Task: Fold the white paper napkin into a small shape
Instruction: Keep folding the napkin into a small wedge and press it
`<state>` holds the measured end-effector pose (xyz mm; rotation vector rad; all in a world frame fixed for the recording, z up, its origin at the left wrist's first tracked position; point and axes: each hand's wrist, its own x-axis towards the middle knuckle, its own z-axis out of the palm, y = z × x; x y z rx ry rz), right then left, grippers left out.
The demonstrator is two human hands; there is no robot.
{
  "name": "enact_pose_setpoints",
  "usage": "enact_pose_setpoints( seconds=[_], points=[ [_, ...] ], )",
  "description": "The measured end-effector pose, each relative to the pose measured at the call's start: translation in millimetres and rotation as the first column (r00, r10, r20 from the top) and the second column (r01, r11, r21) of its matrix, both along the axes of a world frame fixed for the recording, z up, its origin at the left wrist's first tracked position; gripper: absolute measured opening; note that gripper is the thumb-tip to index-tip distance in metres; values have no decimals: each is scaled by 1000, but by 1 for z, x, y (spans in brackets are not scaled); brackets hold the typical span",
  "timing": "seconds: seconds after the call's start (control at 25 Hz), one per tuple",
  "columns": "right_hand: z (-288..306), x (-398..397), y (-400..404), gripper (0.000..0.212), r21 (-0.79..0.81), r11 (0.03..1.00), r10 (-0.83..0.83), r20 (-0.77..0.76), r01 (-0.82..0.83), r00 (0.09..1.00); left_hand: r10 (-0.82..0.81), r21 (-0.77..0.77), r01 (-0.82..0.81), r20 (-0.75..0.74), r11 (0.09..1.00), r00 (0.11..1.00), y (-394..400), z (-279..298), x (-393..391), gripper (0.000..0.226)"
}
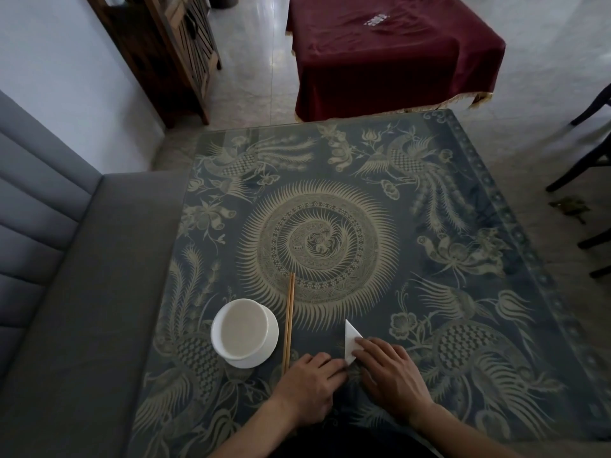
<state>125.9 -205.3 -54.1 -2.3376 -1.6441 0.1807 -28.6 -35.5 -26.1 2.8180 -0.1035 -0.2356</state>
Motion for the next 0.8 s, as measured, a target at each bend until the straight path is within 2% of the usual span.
enact_pose_setpoints(
  seconds=[0.16, 0.32, 0.64, 0.8],
  points=[
    [-1, -7, -5, 58, -127, 987, 113, 76, -103, 991, -10, -8, 10, 3, 1000, 1000, -1, 6, 5, 43],
    [2, -7, -5, 65, -193, 962, 210, 80, -192, 974, -9, 21, 9, -9, 1000, 1000, -4, 13, 10, 35],
    [5, 5, -13, 64, -266, 956, 152, 104, -120, 983, 8, 20, -8, -23, 1000, 1000, -4, 10, 8, 40],
    [6, 2, -10, 63, -294, 952, 101, 52, -81, 994, 184, -130, -196, -95, 972, 978, -6, 11, 27, 44]
  ],
)
